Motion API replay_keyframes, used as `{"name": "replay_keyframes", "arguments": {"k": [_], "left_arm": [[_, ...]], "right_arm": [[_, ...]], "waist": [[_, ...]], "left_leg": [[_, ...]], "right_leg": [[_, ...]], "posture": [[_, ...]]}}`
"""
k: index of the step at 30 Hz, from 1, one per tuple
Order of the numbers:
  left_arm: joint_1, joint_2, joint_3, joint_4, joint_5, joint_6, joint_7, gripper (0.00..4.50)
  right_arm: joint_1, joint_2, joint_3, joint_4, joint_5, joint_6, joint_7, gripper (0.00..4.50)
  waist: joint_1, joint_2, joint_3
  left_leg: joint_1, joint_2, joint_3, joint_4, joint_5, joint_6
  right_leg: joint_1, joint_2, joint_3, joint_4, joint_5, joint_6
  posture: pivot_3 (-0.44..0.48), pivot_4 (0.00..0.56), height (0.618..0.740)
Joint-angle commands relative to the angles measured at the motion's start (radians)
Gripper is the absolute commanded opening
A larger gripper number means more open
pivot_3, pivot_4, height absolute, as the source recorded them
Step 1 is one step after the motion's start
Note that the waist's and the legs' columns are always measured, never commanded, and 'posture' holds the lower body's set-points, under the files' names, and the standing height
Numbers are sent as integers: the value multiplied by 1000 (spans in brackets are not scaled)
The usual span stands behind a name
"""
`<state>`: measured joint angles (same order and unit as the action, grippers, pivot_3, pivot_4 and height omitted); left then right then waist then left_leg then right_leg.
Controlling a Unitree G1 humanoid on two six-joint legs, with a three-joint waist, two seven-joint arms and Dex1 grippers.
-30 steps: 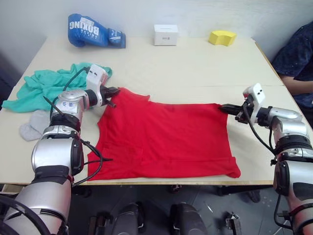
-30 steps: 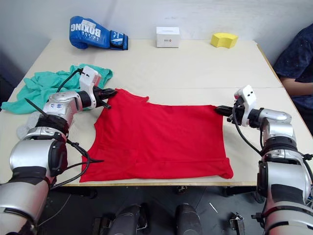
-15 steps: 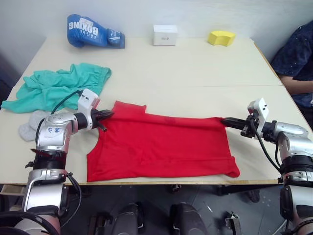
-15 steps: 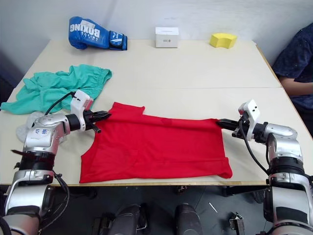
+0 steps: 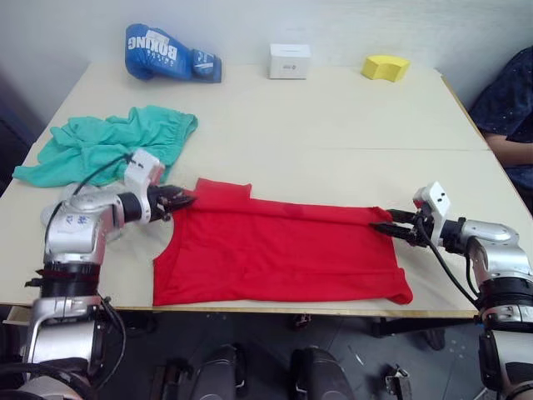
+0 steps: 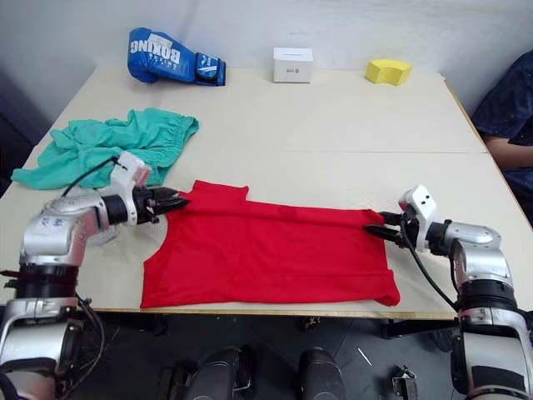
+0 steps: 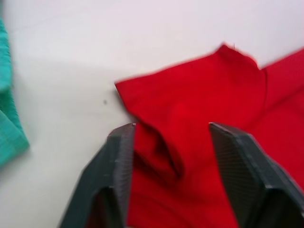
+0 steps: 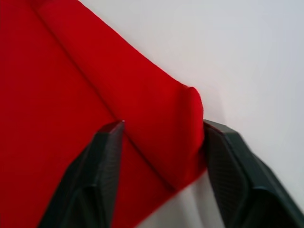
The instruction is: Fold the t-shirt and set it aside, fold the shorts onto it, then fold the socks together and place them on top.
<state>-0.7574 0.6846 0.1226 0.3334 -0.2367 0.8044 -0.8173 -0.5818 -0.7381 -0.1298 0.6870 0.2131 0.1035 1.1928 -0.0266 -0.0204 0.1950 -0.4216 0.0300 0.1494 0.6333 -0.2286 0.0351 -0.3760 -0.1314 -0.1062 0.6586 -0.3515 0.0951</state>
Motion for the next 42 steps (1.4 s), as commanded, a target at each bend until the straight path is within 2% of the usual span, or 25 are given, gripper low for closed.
{"name": "replay_keyframes", "arguments": {"k": [1,5,8,13,17,22,25,33,39,42], "left_arm": [[-118,-1,-32,141,5,35,-13,3502],[-249,-57,-113,405,78,-66,-8,3502],[-311,-115,-130,587,118,-185,24,3502],[-347,-179,-144,740,162,-332,27,3502],[-356,-197,-140,776,177,-393,15,2619],[-350,-199,-131,797,185,-432,17,948],[-342,-197,-127,796,185,-447,14,18],[-321,-192,-109,784,181,-499,25,0],[-290,-181,-87,747,169,-584,9,0],[-248,-178,-59,681,142,-735,-16,0]], "right_arm": [[-16,-41,-40,-40,19,-36,-7,3456],[-20,-43,-31,-58,22,-46,-5,3456],[-22,-39,-7,-45,-4,-84,-12,3456],[-53,-25,22,7,-43,-124,-42,3456],[-84,-15,39,47,-48,-140,-28,3494],[-110,-9,62,99,-71,-153,-23,3494],[-123,-7,69,144,-80,-164,-26,2872],[-135,-3,68,178,-75,-214,-19,20],[-102,-11,60,146,-67,-263,-15,20],[-67,-10,49,117,-59,-328,-20,20]], "waist": [[0,0,0],[0,0,0],[-1,0,0],[-1,-1,0],[1,-1,0],[1,-1,0],[-1,-1,0],[-2,-1,0],[-2,-1,0],[-2,-1,0]], "left_leg": [[0,0,0,0,0,0],[0,0,1,0,0,0],[0,0,1,1,0,0],[0,0,2,1,0,0],[0,0,1,3,0,0],[0,0,1,4,0,1],[0,0,1,4,0,1],[0,0,1,4,0,1],[0,0,1,4,0,1],[0,0,1,4,0,1]], "right_leg": [[0,0,0,0,0,0],[0,2,-2,0,0,0],[0,3,-2,0,0,0],[-1,1,-3,0,0,0],[0,0,-3,1,0,0],[0,0,-3,1,0,0],[0,1,-4,1,0,0],[0,0,-4,1,0,0],[0,1,-4,1,0,0],[0,0,-4,1,0,0]], "posture": [[0,150,740],[0,150,740],[0,150,740],[0,150,740],[0,150,740],[0,150,740],[0,150,740],[0,150,740],[0,150,740],[0,150,740]]}}
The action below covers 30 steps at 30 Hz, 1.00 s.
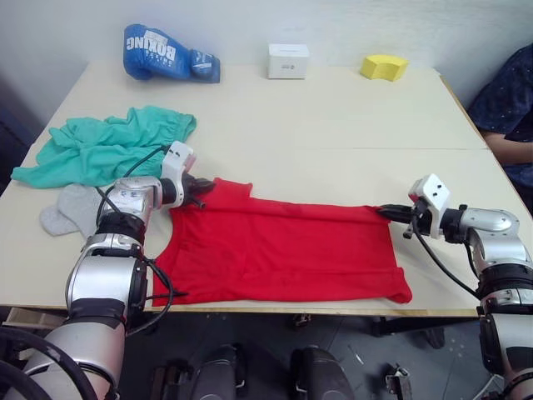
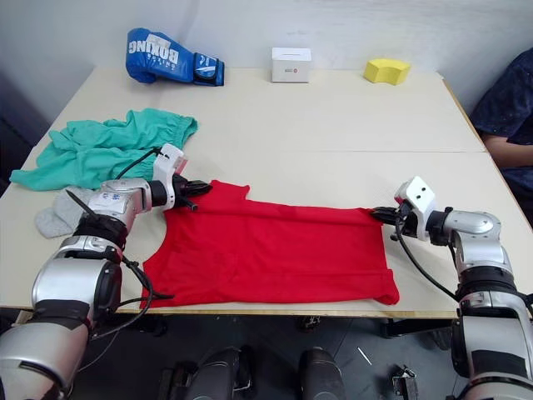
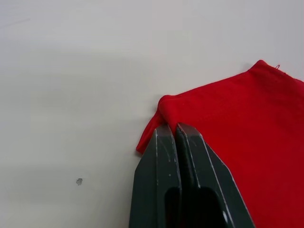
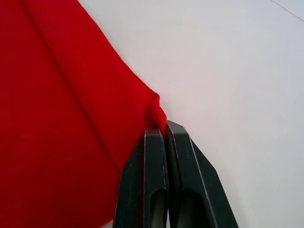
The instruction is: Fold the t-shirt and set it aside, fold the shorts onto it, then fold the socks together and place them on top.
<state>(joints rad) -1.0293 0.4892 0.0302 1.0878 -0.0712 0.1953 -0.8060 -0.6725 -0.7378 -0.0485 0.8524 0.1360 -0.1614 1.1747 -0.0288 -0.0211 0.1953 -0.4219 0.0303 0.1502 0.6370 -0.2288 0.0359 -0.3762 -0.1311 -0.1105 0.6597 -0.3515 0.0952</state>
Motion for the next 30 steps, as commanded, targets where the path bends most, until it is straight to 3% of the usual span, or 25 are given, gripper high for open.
{"name": "replay_keyframes", "arguments": {"k": [1,9,14,22,30], "left_arm": [[46,20,41,-103,-30,-183,-36,0],[274,39,102,-346,-94,-527,-100,0],[465,103,30,-507,-26,-760,-181,0],[632,183,22,-625,57,-1007,-103,0],[623,258,-21,-538,254,-1188,44,0]], "right_arm": [[38,-5,-42,-61,23,-105,-17,20],[180,49,-84,-194,31,-299,-169,20],[246,61,-97,-231,13,-394,-251,20],[319,42,-86,-168,-34,-573,-293,20],[341,46,-63,-114,-48,-686,-300,20]], "waist": [[0,0,0],[-1,0,0],[-2,0,0],[1,0,0],[-3,0,0]], "left_leg": [[0,0,0,0,0,0],[0,1,0,0,0,0],[0,0,0,-1,0,0],[0,0,-2,-2,-2,1],[1,0,-2,-4,-2,1]], "right_leg": [[0,0,0,0,0,0],[0,-1,0,0,0,0],[0,-1,2,0,0,0],[2,-3,4,-2,0,0],[2,-3,3,-2,0,0]], "posture": [[0,150,740],[0,150,740],[0,150,740],[0,150,740],[0,150,740]]}}
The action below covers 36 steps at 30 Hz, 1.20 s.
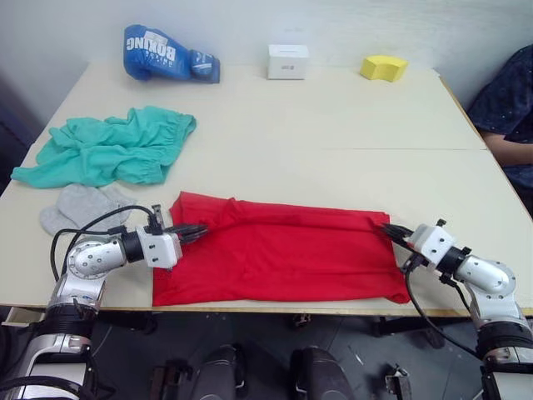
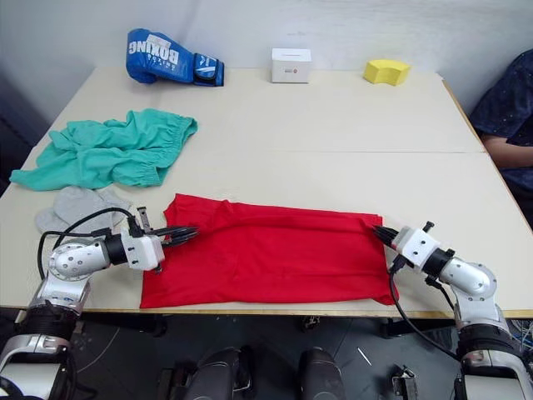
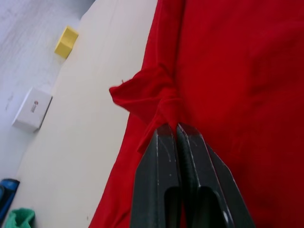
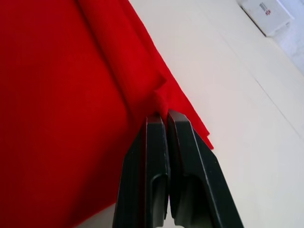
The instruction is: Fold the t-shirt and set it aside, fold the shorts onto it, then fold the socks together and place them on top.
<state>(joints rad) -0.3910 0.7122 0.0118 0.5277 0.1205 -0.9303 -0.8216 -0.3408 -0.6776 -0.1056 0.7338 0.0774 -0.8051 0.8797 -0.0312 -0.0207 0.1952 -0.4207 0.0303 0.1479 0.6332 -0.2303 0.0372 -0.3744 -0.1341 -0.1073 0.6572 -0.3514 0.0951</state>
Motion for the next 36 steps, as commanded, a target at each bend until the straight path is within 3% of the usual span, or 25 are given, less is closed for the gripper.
{"name": "replay_keyframes", "arguments": {"k": [1,6,8,9,12,15,20,22,25,27,30,36], "left_arm": [[-21,46,-6,37,88,-81,84,0],[-33,89,-33,93,164,-124,173,0],[-13,111,-43,82,162,-40,161,0],[4,114,-48,64,101,-2,121,0],[44,114,-47,-5,-46,89,44,690],[105,119,-9,-82,-180,237,-15,1642],[291,189,125,-381,-579,816,-143,3221],[342,222,193,-481,-730,1036,-151,3496],[324,212,313,-554,-936,1276,-90,3496],[252,176,343,-545,-986,1352,-41,3496],[142,128,270,-547,-918,1375,-10,2864],[-18,-22,62,-500,-701,1347,58,985]], "right_arm": [[12,-14,-6,6,12,-49,-8,20],[27,-10,-11,22,24,-126,-18,20],[46,-8,-6,-14,112,-42,73,20],[54,-11,-4,-22,127,-26,91,414],[77,-28,-5,-39,140,-19,123,1286],[111,-57,-17,-69,181,14,176,2324],[200,-129,-63,-209,290,218,234,4038],[236,-157,-90,-322,368,400,229,4478],[259,-173,-123,-487,491,655,202,4478],[245,-164,-130,-599,563,801,173,4035],[200,-123,-71,-729,550,908,115,3066],[63,78,118,-829,340,972,-108,1014]], "waist": [[-1,0,0],[-1,0,0],[-1,0,0],[-2,1,0],[-8,2,-1],[-9,2,-1],[-8,2,-1],[-7,2,-1],[-2,2,-1],[4,2,-1],[9,2,-1],[8,1,-1]], "left_leg": [[0,0,0,0,0,0],[1,0,0,-1,0,0],[1,0,0,-1,0,0],[1,0,0,-2,0,0],[2,1,1,-3,0,0],[2,1,0,-3,0,-1],[2,1,-1,-2,0,-1],[2,1,-2,-2,0,-1],[2,1,-3,-2,0,-1],[2,2,-5,-2,0,-1],[2,1,-6,-2,1,-2],[-1,0,-3,-3,1,-3]], "right_leg": [[0,0,0,0,0,0],[0,0,0,0,0,0],[0,0,0,0,0,0],[0,0,0,0,0,0],[0,0,0,0,0,0],[0,0,0,1,0,0],[1,0,1,0,0,0],[1,0,0,0,0,-1],[2,-1,1,0,-1,-1],[2,-1,1,1,-1,-1],[3,-1,-1,1,-1,-1],[-1,1,0,0,-1,-1]], "posture": [[0,150,740],[0,150,740],[0,150,740],[0,150,740],[0,150,740],[0,150,740],[0,150,740],[0,150,740],[0,150,740],[0,150,740],[0,150,740],[0,150,740]]}}
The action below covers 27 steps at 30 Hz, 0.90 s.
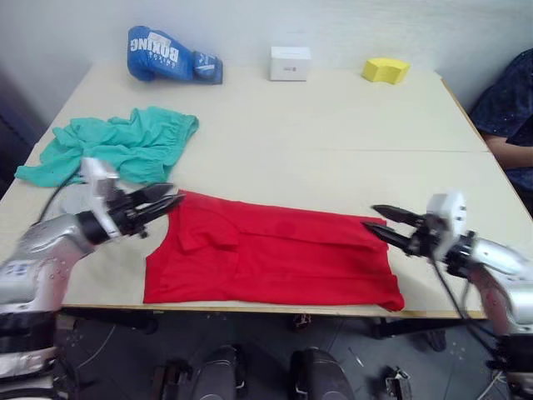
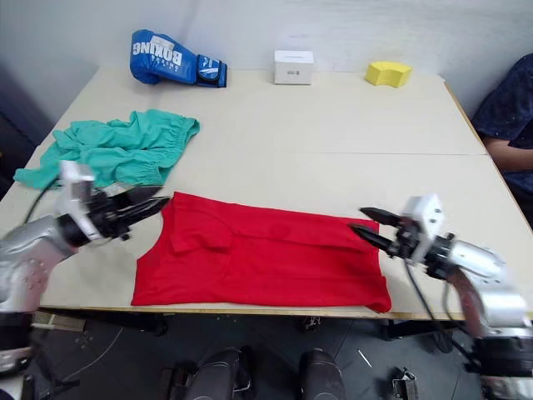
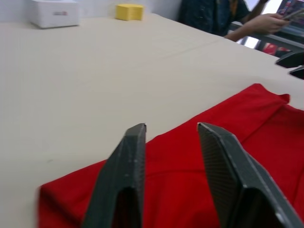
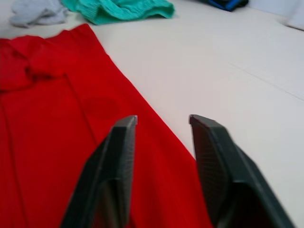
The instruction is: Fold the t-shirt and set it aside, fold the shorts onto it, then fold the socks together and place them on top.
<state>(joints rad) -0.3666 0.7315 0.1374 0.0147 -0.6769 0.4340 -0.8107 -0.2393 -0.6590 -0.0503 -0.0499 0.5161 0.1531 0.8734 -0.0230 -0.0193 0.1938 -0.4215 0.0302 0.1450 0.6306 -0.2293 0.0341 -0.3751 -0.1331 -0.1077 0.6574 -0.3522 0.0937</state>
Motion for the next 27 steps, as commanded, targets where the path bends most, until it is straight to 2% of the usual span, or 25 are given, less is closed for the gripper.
{"name": "replay_keyframes", "arguments": {"k": [1,3,7,11,14,19,20,23,27], "left_arm": [[-49,-77,-86,19,128,-18,80,678],[-39,-142,-122,20,180,-6,142,24],[-1,-219,-165,20,308,-29,265,24],[12,-253,-118,54,369,-24,374,24],[28,-229,-106,80,421,-18,401,24],[52,-223,-40,103,415,-72,384,24],[60,-243,-9,79,355,-82,341,24],[65,-283,55,-38,211,-88,245,24],[28,-269,38,-40,225,-91,210,24]], "right_arm": [[-56,103,109,-43,-164,0,-145,700],[-81,186,208,-4,-305,-53,-222,15],[-102,314,284,101,-461,-70,-375,15],[-75,319,226,159,-493,-89,-437,15],[-19,236,151,193,-493,-149,-416,15],[85,99,-5,247,-434,-235,-366,15],[98,92,-41,259,-400,-253,-350,15],[88,113,-69,183,-280,-261,-251,15],[0,177,-45,144,-246,-220,-243,15]], "waist": [[0,0,0],[-5,0,0],[-7,-1,0],[-2,-5,-3],[0,-6,-4],[4,-8,-7],[3,-8,-7],[-6,-9,-7],[-12,-7,-6]], "left_leg": [[0,0,0,1,0,0],[0,0,1,1,0,0],[0,1,2,1,1,-1],[0,0,1,1,1,0],[1,0,0,1,1,1],[2,0,1,0,0,1],[3,0,1,0,0,1],[3,1,1,-1,0,0],[2,3,1,-1,1,-1]], "right_leg": [[0,1,0,0,0,0],[-1,1,1,1,0,0],[-1,2,2,1,0,0],[0,1,2,1,0,0],[1,0,1,1,0,0],[2,0,1,-1,0,0],[3,0,1,-1,0,0],[3,0,1,-1,0,0],[1,2,1,0,0,0]], "posture": [[0,150,740],[0,150,740],[0,150,740],[0,150,740],[0,150,740],[0,150,740],[0,150,740],[0,150,740],[0,150,740]]}}
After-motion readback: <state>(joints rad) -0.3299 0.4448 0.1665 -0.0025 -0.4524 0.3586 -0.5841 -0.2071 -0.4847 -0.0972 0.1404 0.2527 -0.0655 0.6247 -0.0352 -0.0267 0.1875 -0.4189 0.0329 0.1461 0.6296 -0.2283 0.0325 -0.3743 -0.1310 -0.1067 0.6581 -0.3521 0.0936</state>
